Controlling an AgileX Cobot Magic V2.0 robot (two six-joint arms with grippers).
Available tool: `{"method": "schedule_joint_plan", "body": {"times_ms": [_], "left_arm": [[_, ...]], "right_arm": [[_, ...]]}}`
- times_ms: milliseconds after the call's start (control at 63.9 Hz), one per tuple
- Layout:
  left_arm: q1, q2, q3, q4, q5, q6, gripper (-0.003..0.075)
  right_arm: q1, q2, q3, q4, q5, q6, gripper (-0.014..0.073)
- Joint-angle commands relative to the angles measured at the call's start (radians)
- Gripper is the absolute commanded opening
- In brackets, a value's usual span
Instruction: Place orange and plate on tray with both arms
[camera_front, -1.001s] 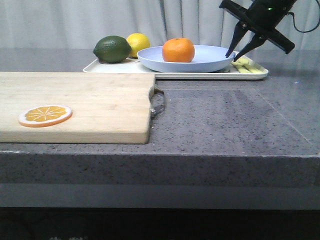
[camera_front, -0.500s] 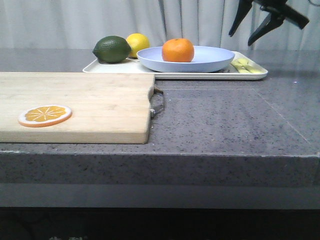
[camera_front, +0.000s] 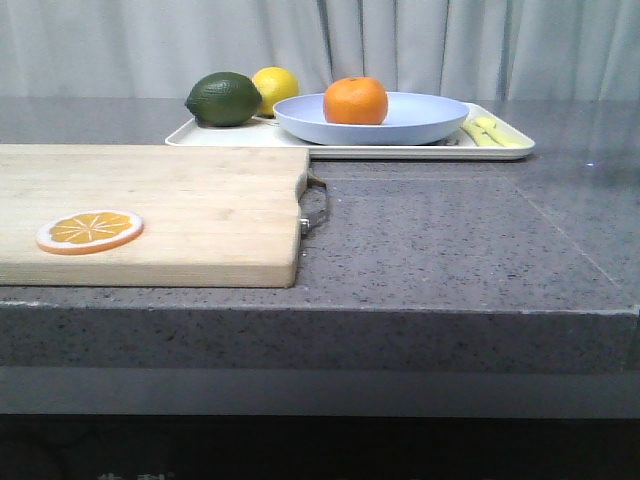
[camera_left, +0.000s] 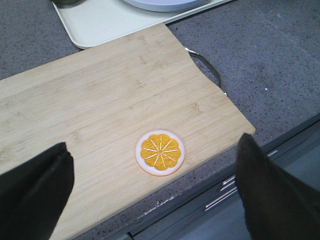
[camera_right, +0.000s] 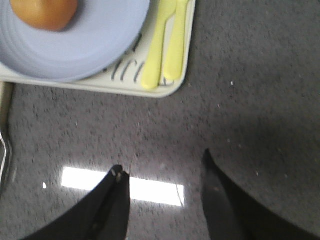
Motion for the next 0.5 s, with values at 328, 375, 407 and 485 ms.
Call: {"method": "schedule_joint_plan", "body": {"times_ms": [328, 375, 407, 485], "left_arm": [[0.002, 0.003, -0.025, -0.01, -0.067, -0.008, 0.0631], [0.002, 0.003, -0.025, -0.01, -0.067, -0.008, 0.0631], [0.002, 0.003, -0.025, -0.01, -0.067, -0.008, 0.0631], [0.002, 0.003, -0.025, -0.01, -0.067, -0.008, 0.0631]], "right_arm": [[-0.005, -0.642, 0.564, -0.036, -0.279, -0.125, 0.0358], [-0.005, -0.723, 0.627, -0.036, -0.304, -0.125, 0.0358], [-0.005, -0.779, 0.67, -0.037, -0.321, -0.125, 0.0358], [-0.005, -0.918, 0.774, -0.037, -0.348, -0.125, 0.0358]]}}
